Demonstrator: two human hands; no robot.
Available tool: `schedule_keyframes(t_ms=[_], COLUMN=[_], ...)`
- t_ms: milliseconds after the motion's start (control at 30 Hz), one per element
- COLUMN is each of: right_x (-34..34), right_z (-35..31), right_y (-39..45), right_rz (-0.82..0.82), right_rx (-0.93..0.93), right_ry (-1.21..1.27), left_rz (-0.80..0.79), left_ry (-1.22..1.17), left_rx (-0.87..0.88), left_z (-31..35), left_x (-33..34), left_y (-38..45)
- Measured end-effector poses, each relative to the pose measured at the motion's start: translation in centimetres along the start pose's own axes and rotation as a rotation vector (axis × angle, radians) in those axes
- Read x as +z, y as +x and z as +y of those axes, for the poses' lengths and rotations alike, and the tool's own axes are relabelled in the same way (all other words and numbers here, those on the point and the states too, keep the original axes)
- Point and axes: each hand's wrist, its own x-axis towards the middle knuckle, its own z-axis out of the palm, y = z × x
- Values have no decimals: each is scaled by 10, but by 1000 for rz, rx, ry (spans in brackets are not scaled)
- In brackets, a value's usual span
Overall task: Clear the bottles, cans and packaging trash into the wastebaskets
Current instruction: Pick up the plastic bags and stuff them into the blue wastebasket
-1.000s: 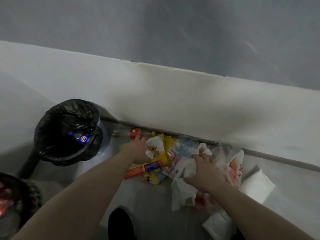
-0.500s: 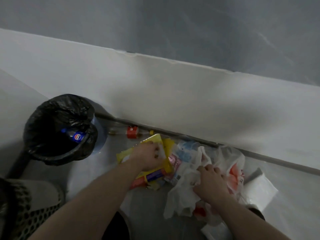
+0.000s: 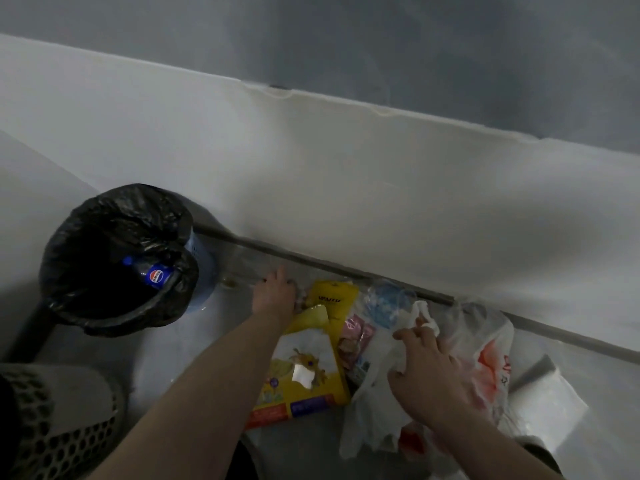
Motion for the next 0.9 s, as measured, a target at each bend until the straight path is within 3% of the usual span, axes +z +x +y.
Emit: schedule_keyframes(t_ms=[133,300,500,600,700,900], right_x=[-2,-10,-56,-84,-121,-192], right_z=[1,3,-4,-10,-23,-82], right_y=[-3,-22,-87,-123,-153,-206], right_rz=[-20,11,52,150,240,418], right_rx=[8,55,22,18,-60,-200], right_ry=[-53,90,-42,26,210,283], left_rz=[17,138,184,220,327,517], left_ry=[37,-191,-311,-295,-574,-945], left_rx=[7,-42,130,198,145,18], left_z=[-5,-19,-47,-69,-104,-203], left_x=[-8,-52,-137,-176,-191,-190], left_y=[-4,-30,-109,-177,-241,-384])
